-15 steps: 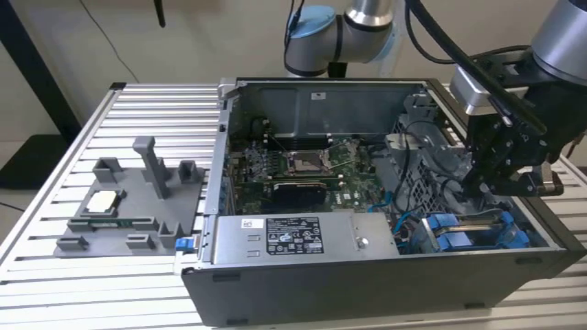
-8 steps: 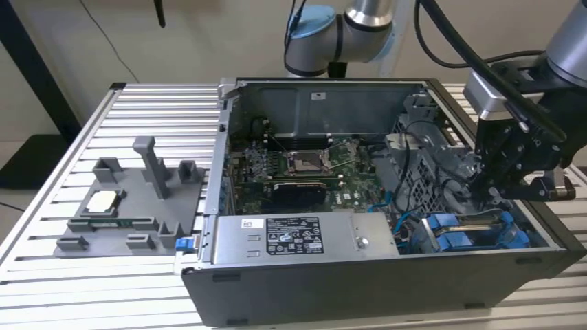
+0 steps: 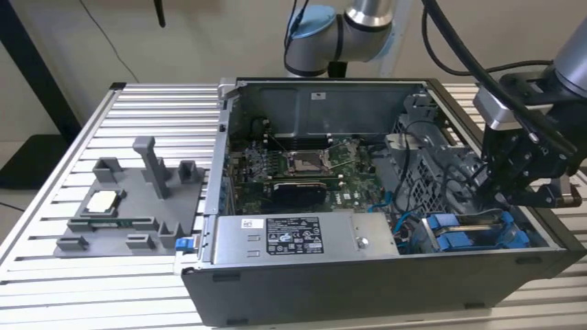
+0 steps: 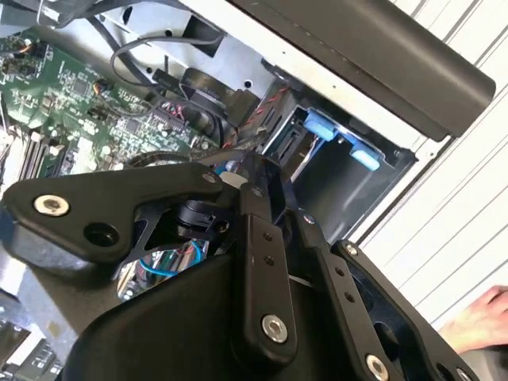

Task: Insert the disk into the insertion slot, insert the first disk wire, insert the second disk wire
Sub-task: 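Insert the first disk wire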

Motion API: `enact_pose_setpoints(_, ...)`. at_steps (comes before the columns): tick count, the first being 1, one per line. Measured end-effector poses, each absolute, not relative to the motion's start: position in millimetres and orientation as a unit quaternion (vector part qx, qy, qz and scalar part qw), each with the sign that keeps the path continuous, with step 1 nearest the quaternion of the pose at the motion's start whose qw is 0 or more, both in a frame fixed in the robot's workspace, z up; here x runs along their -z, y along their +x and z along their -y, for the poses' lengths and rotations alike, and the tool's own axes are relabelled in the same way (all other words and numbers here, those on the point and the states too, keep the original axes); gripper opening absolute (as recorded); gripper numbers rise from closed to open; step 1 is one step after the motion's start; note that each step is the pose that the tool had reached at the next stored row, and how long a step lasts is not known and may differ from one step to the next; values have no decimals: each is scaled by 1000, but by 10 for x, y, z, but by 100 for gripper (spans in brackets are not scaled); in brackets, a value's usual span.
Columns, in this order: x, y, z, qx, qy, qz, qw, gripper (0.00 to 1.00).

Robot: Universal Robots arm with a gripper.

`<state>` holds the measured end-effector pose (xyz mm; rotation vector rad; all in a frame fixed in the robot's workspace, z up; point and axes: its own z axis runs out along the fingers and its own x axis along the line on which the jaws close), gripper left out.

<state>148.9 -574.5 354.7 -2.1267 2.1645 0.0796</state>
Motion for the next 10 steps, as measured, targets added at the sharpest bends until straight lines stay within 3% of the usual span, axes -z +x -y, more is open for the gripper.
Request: enact_pose_setpoints(10,-3438,1554,5751,-26,-700,-712,50,20)
